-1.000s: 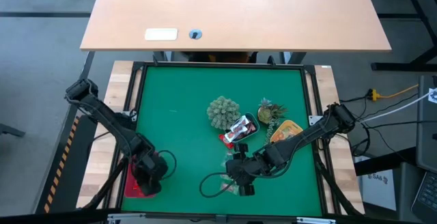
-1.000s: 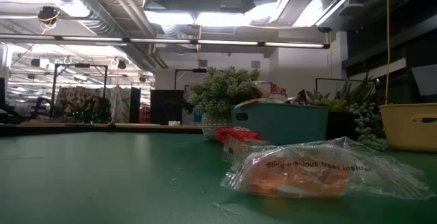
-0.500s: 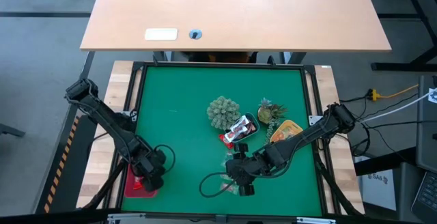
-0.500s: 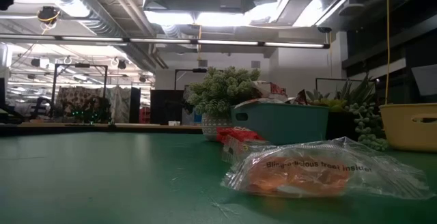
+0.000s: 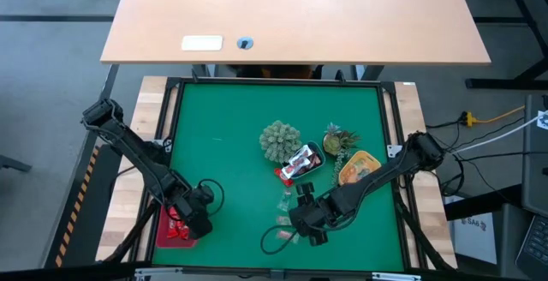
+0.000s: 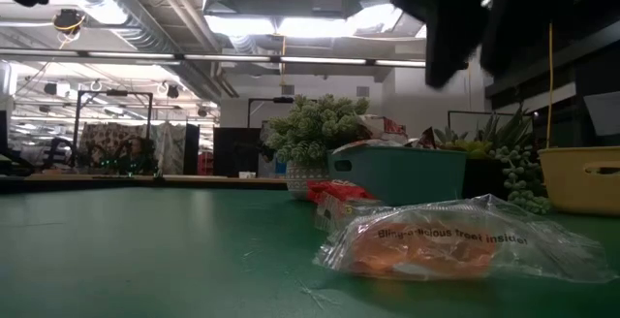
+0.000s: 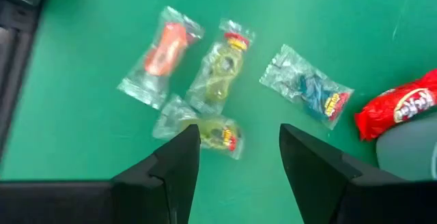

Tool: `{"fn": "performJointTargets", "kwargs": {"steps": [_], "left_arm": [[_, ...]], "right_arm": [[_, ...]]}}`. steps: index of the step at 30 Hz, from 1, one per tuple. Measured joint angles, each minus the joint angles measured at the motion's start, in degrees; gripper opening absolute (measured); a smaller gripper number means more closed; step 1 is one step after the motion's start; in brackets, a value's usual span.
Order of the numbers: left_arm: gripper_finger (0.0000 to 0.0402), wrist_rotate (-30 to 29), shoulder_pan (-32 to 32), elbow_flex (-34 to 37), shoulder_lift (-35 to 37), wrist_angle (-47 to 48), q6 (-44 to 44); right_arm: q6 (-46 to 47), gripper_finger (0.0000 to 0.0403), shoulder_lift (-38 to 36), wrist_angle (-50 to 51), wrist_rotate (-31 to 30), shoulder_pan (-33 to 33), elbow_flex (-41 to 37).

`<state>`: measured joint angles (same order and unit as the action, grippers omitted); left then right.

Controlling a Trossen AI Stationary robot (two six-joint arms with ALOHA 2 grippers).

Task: Organize candy in baskets
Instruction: Put the green gummy into the yellow bin

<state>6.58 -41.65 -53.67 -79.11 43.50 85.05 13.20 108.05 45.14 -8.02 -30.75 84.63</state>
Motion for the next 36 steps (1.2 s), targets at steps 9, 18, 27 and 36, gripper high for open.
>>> {"fn": "performJointTargets", "kwargs": {"steps": [9, 18, 27, 36], "left_arm": [[0.0171, -3.1, 0.0, 0.0, 0.0, -1.2, -0.1], [0.0171, -3.1, 0.0, 0.0, 0.0, -1.2, -0.1], [0.0171, -3.4, 0.0, 0.0, 0.0, -1.2, -0.1], [0.0171, -6.9, 0.0, 0.0, 0.0, -3.5, -0.1]], "right_arm": [[-4.8, 0.0199, 0.0, -8.9, 0.1, 0.4, -8.7], [-7.8, 0.0199, 0.0, -19.7, 6.9, 2.6, -15.0], [-8.1, 0.0195, 0.6, -24.5, 11.6, 3.9, -19.4], [-8.7, 0.0101, 0.6, -25.5, 11.9, 3.8, -20.2]]}}
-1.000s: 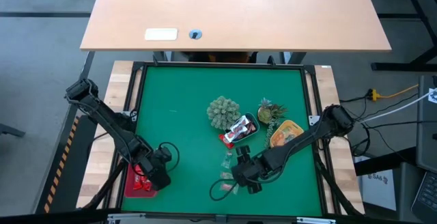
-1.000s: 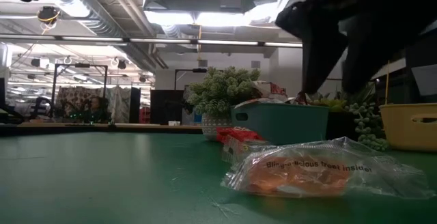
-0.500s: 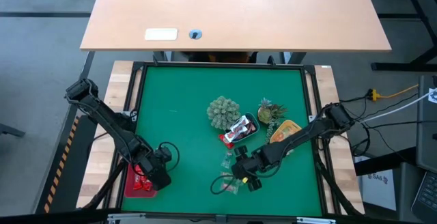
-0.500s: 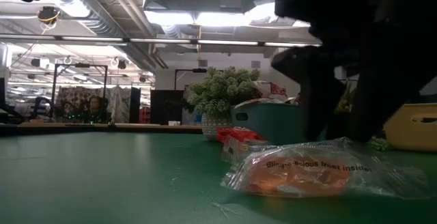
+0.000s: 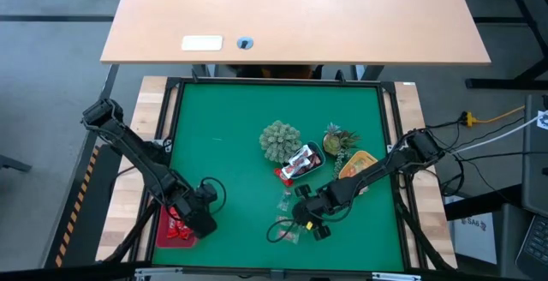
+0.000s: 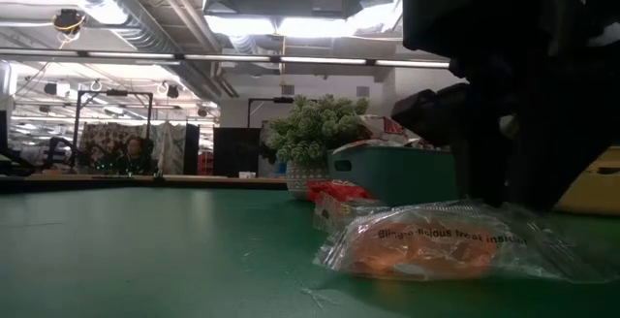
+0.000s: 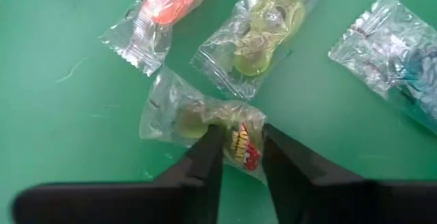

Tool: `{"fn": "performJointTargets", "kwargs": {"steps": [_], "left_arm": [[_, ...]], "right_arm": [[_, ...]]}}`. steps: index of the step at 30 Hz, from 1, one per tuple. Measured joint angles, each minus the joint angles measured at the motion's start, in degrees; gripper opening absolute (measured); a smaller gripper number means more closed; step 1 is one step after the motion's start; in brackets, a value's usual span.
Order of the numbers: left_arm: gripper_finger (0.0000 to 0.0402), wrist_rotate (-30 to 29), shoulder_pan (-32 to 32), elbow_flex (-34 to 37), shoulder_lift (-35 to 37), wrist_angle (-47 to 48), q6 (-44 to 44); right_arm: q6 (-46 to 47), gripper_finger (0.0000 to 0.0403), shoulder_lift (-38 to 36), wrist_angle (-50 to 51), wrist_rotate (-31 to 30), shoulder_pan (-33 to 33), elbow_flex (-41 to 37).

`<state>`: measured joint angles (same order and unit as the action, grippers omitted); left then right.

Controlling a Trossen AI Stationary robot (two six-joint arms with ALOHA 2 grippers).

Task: Organize candy in baskets
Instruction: Put the green gummy into the yellow bin

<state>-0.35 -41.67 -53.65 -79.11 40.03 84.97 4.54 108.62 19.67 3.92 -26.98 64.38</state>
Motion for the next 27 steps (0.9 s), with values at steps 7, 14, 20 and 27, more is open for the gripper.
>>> {"fn": "performJointTargets", "kwargs": {"steps": [7, 14, 20, 27], "left_arm": [[0.0171, -8.7, 0.0, 0.0, 0.0, -7.5, 0.0], [0.0171, -17.5, 0.0, 0.0, 0.0, -14.8, -2.6], [0.0171, -27.9, 0.4, 0.0, 0.0, -21.7, -9.9], [0.0171, -35.0, 3.1, 0.0, -0.3, -27.6, -20.4]], "right_arm": [[1.5, 0.0013, -0.7, 1.8, 0.7, 0.0, 0.2], [4.0, 0.0026, -5.9, 8.0, 1.2, 0.0, 0.1], [7.3, 0.0028, -12.2, 17.4, 1.7, 0.0, 0.1], [11.4, 0.002, -20.4, 35.5, 0.1, 0.0, 0.2]]}}
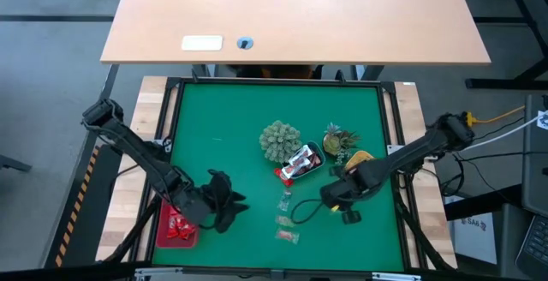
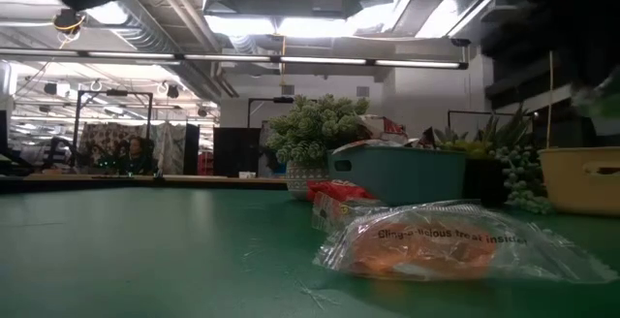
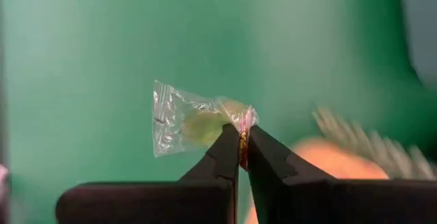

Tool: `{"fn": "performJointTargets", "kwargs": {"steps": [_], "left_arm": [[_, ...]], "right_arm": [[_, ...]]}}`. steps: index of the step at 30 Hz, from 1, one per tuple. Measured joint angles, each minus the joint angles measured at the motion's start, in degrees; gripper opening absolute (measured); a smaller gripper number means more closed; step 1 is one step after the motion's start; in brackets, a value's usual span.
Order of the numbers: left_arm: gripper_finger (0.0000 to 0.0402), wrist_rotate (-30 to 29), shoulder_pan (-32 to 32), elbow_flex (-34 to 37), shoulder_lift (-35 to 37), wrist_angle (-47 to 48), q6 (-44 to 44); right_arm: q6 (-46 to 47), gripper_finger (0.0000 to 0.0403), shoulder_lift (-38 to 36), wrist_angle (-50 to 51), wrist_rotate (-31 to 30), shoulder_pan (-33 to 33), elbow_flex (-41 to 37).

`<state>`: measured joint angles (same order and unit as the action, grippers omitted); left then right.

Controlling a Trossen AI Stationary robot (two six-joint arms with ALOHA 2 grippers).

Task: Organize candy in baskets
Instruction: Put the green gummy into the yellow bin

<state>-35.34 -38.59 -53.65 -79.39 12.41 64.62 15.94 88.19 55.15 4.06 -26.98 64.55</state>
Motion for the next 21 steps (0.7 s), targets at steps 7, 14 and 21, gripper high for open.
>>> {"fn": "performJointTargets", "kwargs": {"steps": [7, 14, 21], "left_arm": [[0.0171, -0.2, 3.0, 0.0, -1.4, -0.6, -4.0], [0.0171, 0.0, 5.1, 0.0, -6.9, -10.4, -11.1], [0.0171, 0.3, 5.7, 0.0, -15.2, -31.5, -24.8]], "right_arm": [[7.8, 0.0021, -4.0, 20.7, -7.7, 0.0, 0.0], [11.5, 0.0021, -4.1, 26.1, -13.8, 0.0, 0.0], [10.8, 0.0024, -4.1, 25.9, -14.4, 0.0, 0.0]]}}
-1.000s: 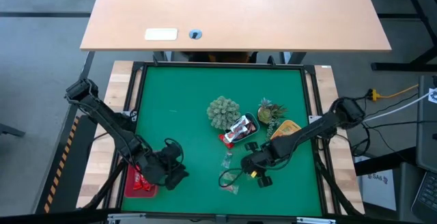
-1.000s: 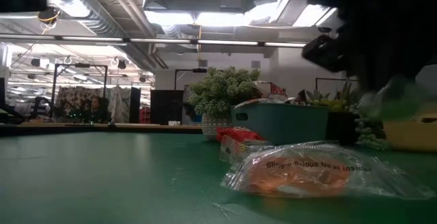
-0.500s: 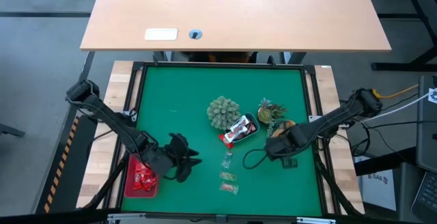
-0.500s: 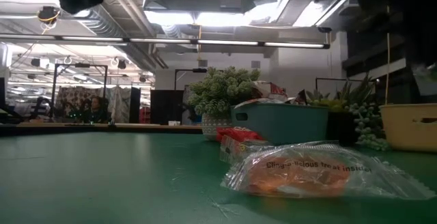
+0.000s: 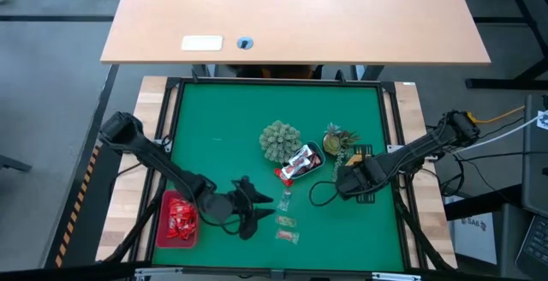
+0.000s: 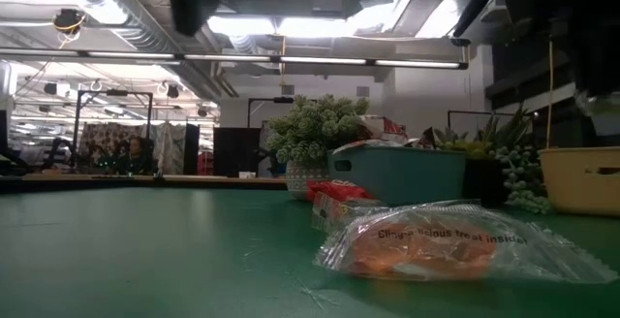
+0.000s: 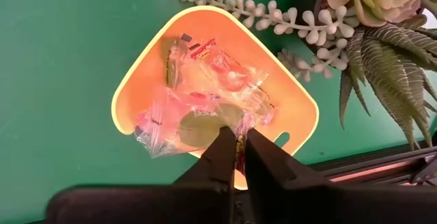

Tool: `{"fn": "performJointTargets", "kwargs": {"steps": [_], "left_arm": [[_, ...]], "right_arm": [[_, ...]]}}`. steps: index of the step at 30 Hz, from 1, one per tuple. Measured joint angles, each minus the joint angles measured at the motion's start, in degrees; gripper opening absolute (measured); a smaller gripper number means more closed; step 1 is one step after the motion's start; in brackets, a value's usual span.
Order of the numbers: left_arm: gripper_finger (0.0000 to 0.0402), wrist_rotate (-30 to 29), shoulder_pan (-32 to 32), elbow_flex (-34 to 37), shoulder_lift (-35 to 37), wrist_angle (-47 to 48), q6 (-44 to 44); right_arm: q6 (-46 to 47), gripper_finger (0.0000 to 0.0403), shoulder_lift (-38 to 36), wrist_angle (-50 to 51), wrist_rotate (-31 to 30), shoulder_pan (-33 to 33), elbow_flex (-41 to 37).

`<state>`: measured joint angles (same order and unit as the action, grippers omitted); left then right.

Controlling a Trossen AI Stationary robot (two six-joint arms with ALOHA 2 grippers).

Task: Organize candy in baskets
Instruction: Put the green gummy into the yellow bin

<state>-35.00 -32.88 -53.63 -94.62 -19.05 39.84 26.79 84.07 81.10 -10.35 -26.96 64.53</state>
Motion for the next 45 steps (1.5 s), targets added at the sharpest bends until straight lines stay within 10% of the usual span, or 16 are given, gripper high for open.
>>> {"fn": "performJointTargets", "kwargs": {"steps": [17, 45], "left_arm": [[0.0171, 0.2, 0.1, 0.0, -16.6, -11.7, -13.6], [0.0171, 5.6, 0.8, -5.9, -27.8, -13.3, -15.4]], "right_arm": [[0.0, 0.0173, 0.0, -1.6, -0.1, 0.0, 0.0], [-0.1, 0.0177, 0.1, -11.7, 0.9, 0.0, 0.0]]}}
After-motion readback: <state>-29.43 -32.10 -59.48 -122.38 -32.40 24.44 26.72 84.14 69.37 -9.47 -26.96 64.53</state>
